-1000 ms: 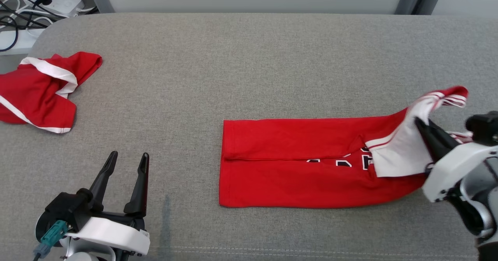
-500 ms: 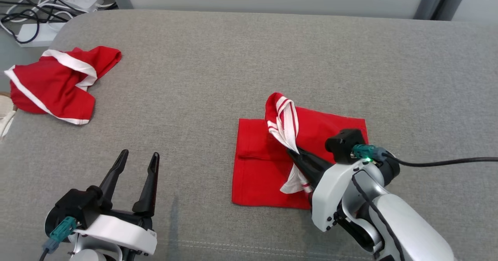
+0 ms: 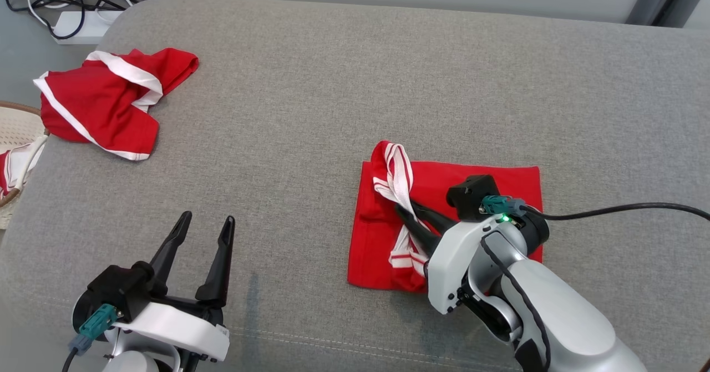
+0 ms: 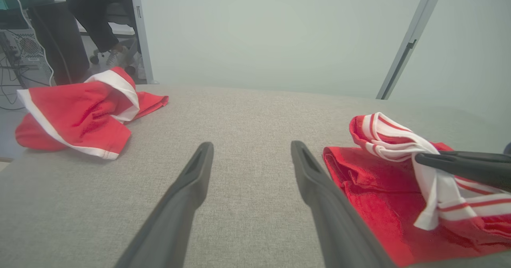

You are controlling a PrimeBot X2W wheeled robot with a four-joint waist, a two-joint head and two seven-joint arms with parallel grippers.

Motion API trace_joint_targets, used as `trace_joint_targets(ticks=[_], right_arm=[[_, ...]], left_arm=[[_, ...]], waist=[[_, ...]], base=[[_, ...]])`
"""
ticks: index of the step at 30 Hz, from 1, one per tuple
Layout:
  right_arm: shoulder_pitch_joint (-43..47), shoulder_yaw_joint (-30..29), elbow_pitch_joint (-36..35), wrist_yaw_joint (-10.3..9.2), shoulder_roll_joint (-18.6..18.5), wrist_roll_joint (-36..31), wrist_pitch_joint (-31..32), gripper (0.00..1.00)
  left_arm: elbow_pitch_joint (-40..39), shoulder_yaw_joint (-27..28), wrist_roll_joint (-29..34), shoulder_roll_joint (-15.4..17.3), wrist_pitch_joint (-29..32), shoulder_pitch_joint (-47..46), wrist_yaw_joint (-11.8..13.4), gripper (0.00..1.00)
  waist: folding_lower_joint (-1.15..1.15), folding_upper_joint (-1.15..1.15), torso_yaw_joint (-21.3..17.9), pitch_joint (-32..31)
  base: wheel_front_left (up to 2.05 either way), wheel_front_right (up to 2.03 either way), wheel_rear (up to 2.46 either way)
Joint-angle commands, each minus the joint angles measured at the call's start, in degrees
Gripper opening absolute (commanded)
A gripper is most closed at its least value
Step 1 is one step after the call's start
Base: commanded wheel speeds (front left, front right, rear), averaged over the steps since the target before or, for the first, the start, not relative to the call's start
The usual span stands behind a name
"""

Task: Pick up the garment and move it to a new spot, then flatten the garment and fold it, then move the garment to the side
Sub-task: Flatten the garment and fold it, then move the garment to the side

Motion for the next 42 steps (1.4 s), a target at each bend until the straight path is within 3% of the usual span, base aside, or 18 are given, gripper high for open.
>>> trace_joint_targets(ticks=[1, 2, 6, 11, 16, 22, 30, 42], right_arm=[[-1.5, 1.2, -0.6, -0.16, 1.3, 1.3, -1.2, 0.45], [-1.8, 2.0, -0.3, -0.16, 1.3, 2.0, -1.3, 1.0], [-2.2, 5.4, -1.3, -0.16, 1.5, 6.9, -2.6, 1.0], [-2.9, 5.5, -6.2, -0.16, 1.0, 9.8, -9.9, 1.0], [-0.6, -3.0, -9.9, -0.16, -4.0, 2.5, -19.1, 1.0], [8.3, -16.8, -14.2, -0.16, -7.8, -8.8, -21.8, 1.0], [21.9, -28.7, -18.7, -0.16, -5.9, -13.3, -22.2, 1.0], [30.9, -32.4, -22.1, -0.16, -2.8, -12.4, -20.7, 1.0]], left_arm=[[-0.7, 1.9, 0.5, 0.9, -0.5, -3.1, -0.4, 1.0], [-0.5, 1.9, 0.5, 0.9, -0.5, -3.2, -0.5, 1.0], [0.0, 2.0, 0.6, 0.7, -0.7, -3.4, -0.5, 1.0], [0.5, 2.0, 0.7, 0.6, -0.7, -3.4, -0.4, 1.0], [0.6, 3.0, 0.7, 1.1, -0.8, -3.0, 0.3, 1.0], [0.4, 4.2, 1.0, 1.8, -0.9, -2.1, 1.4, 1.0], [0.3, 6.1, 1.7, 2.6, -1.0, -0.1, 2.4, 1.0], [-0.8, 7.8, 2.7, 3.1, -1.1, 3.9, 2.8, 1.0]], waist=[[0.0, 0.0, 0.1, 0.2], [0.0, 0.0, 0.1, 0.2], [0.0, 0.0, -0.2, 0.3], [0.0, 0.0, -1.1, 0.2], [0.0, 0.0, -2.6, -0.9], [0.0, 0.0, -4.5, -2.6], [0.0, 0.0, -5.9, -5.6], [0.0, 0.0, -6.1, -8.3]], base=[[0.0, 0.0, 0.0], [0.0, 0.0, 0.0], [0.0, 0.0, 0.0], [0.0, 0.0, 0.0], [0.0, 0.0, 0.0], [0.0, 0.0, 0.0], [0.0, 0.0, 0.0], [0.0, 0.0, 0.0]])
